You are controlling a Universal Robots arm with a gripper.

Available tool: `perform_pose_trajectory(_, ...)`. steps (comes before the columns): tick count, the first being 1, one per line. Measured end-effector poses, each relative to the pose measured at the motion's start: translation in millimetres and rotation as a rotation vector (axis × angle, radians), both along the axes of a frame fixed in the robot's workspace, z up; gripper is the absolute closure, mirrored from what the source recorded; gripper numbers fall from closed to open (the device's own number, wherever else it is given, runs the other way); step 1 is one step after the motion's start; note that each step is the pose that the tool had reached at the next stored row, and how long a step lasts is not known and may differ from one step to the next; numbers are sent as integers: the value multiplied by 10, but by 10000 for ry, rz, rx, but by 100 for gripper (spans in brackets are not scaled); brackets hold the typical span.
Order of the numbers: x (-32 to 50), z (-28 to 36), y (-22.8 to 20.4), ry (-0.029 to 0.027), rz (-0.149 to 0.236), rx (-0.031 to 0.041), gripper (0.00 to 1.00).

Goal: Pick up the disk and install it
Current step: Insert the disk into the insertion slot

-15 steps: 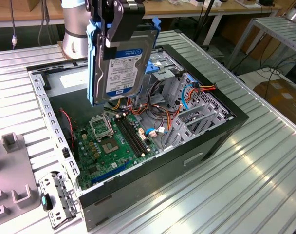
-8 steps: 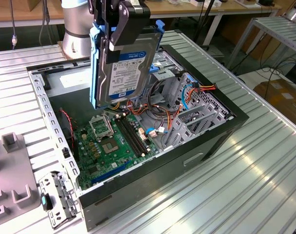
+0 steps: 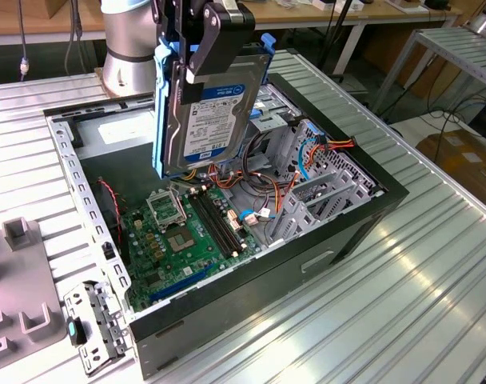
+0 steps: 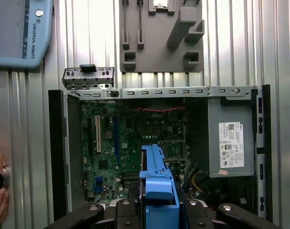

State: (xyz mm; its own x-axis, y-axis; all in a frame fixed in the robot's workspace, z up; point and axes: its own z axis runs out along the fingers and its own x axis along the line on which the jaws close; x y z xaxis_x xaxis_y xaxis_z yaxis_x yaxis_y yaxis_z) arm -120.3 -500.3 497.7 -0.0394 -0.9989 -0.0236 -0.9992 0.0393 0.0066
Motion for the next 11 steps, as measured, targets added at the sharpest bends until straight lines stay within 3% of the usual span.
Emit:
perform_pose_trajectory(9,2,0,0,-5,0,0,63)
perform_pose_trajectory(11,2,1,1,-58,0,-2,63)
